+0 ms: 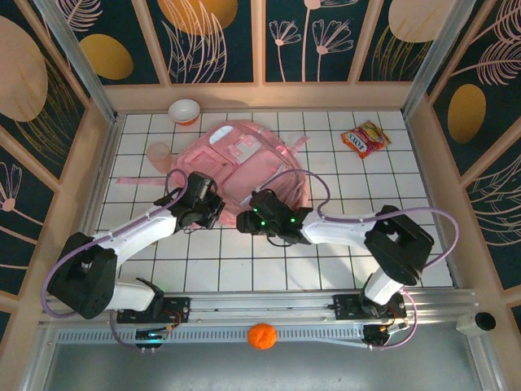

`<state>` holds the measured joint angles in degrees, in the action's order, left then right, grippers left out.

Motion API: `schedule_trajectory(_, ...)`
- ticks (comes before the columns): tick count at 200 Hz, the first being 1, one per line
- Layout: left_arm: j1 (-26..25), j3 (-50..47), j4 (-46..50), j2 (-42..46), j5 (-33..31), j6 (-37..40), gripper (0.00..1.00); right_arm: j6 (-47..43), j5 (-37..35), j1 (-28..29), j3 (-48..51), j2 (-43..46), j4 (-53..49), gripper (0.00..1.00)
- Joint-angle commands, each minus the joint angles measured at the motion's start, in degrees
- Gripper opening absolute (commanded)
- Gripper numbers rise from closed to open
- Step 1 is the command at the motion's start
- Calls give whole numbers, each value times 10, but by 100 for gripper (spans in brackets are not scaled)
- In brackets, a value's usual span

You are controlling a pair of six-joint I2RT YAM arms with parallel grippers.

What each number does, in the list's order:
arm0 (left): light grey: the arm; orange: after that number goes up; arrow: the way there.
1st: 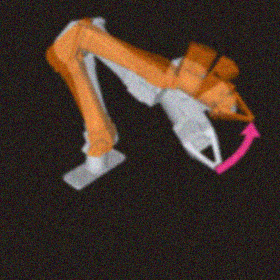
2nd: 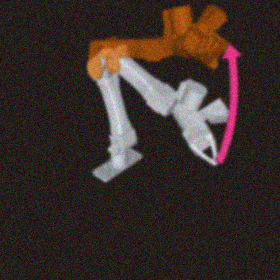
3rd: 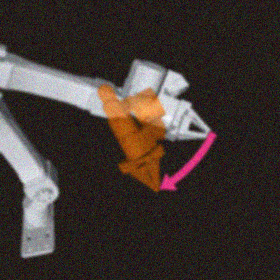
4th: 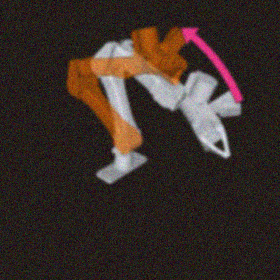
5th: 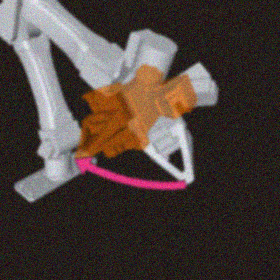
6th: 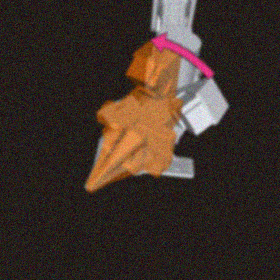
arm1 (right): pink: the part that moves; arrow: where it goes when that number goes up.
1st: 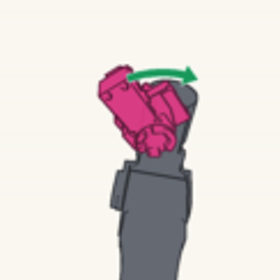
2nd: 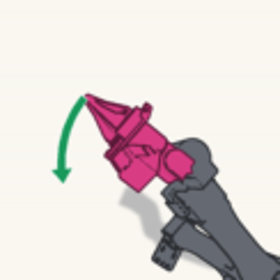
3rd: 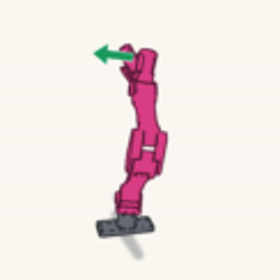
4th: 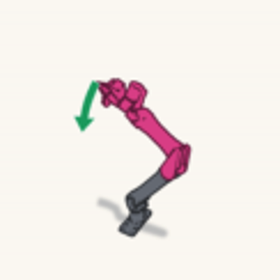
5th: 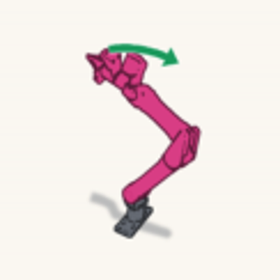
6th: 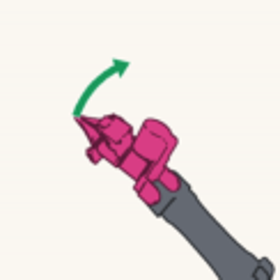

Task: Pack the student bag

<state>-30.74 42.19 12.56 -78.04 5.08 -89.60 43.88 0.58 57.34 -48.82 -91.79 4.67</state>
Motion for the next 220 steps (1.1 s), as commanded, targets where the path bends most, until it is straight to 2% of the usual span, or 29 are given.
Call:
schedule_trajectory(1, -10, -6, -8, 6, 21, 0, 0, -15, 4, -10, 34, 47, 177, 45)
schedule_trajectory(42, -11, -5, -10, 3, 22, 0, 0, -6, 40, -23, 72, 47, 227, 41)
schedule_trajectory(94, -12, -5, -11, 3, 23, 1, 0, -20, 50, -27, 34, 3, 164, 39)
schedule_trajectory(154, -13, -3, -12, 3, 23, 0, 0, -20, 49, -38, 8, -25, 148, 29)
schedule_trajectory(204, -13, -3, -15, 1, 24, -1, 0, -41, 35, -22, -31, -51, 44, 40)
schedule_trajectory(220, -13, -2, -17, 0, 25, -2, 0, -48, 21, -17, -45, -64, 15, 40)
